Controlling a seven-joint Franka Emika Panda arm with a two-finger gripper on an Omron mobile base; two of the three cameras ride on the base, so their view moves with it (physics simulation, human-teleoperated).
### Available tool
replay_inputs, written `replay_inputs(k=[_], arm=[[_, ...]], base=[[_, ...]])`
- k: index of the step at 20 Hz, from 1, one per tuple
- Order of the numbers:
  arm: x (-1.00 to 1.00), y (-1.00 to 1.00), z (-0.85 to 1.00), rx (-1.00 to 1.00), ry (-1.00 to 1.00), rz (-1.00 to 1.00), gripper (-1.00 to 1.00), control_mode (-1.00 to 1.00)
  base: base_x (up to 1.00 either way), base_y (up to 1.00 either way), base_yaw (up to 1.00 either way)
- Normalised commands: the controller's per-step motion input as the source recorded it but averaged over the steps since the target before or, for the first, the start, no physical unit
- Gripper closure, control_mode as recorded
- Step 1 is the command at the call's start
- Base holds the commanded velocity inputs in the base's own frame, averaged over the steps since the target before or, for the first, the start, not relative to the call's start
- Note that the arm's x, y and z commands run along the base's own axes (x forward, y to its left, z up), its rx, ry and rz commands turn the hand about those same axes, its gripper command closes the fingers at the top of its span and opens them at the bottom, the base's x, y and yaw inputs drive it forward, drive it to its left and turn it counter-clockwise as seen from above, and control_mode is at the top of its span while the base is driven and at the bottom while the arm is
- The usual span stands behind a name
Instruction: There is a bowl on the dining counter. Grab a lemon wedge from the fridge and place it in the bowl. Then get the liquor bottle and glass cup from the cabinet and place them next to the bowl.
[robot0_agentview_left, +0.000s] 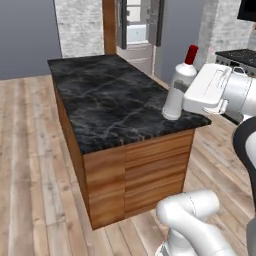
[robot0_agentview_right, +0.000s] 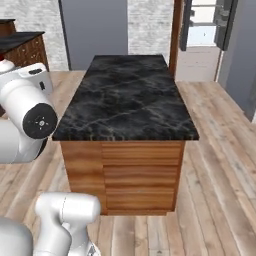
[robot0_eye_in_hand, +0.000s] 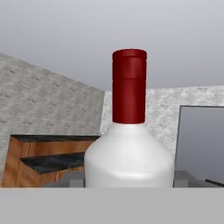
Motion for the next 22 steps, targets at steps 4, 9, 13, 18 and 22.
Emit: replay_inputs(k=[4, 9, 13, 18, 22], arm=[[0.0, 0.0, 0.0, 0.0, 0.0, 0.0, 1.0, 1.0], [0.0, 0.0, 0.0, 0.0, 0.0, 0.0, 1.0, 1.0], [0.0, 0.0, 0.0, 0.0, 0.0, 0.0, 1.0, 1.0], [0.0, 0.0, 0.0, 0.0, 0.0, 0.0, 1.0, 1.0], [0.0, 0.0, 0.0, 0.0, 0.0, 0.0, 1.0, 1.0]], base=[[0.0, 1.0, 0.08], [-0.05, 1.0, 0.34], [-0.08, 1.0, 0.46], [0.04, 1.0, 0.39], [0.57, 1.0, 0.18]])
